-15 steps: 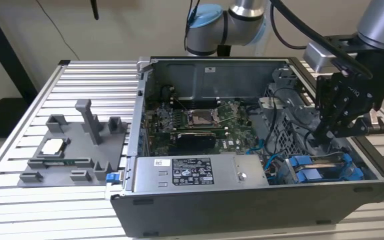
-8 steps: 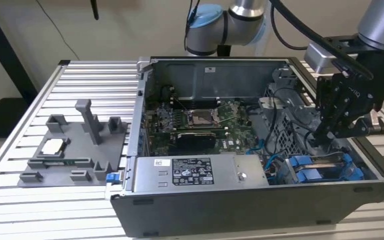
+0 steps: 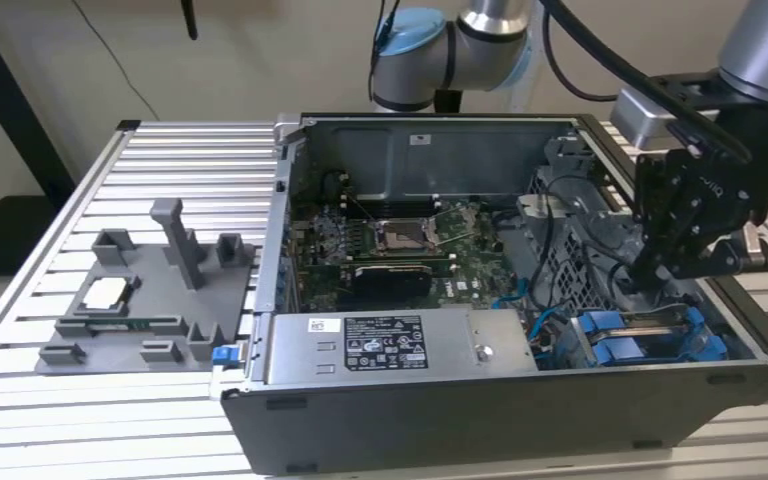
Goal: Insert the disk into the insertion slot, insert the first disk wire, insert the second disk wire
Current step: 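Insert the first disk wire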
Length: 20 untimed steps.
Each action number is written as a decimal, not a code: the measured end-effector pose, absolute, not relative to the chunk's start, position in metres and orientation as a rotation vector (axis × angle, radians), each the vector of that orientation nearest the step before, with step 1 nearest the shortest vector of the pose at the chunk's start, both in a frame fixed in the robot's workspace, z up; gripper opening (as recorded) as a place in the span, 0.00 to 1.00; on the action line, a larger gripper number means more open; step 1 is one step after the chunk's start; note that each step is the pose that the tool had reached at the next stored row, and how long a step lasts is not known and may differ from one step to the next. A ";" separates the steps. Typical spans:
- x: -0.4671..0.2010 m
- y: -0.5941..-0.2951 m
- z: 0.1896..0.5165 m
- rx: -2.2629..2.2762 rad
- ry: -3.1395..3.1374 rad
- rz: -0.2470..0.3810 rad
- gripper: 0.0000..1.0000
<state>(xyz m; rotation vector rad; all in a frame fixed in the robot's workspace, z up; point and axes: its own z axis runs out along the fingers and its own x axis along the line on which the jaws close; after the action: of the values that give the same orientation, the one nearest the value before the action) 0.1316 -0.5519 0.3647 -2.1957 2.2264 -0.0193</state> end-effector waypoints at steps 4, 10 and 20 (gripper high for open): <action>0.134 -0.554 0.364 -2.196 2.227 -0.019 0.19; 0.139 -0.558 0.363 -2.196 2.227 -0.018 0.19; 0.148 -0.571 0.355 -2.200 2.231 -0.010 0.19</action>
<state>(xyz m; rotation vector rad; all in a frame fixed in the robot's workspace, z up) 0.1483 -0.5705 0.3547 -2.1999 2.2309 -0.0096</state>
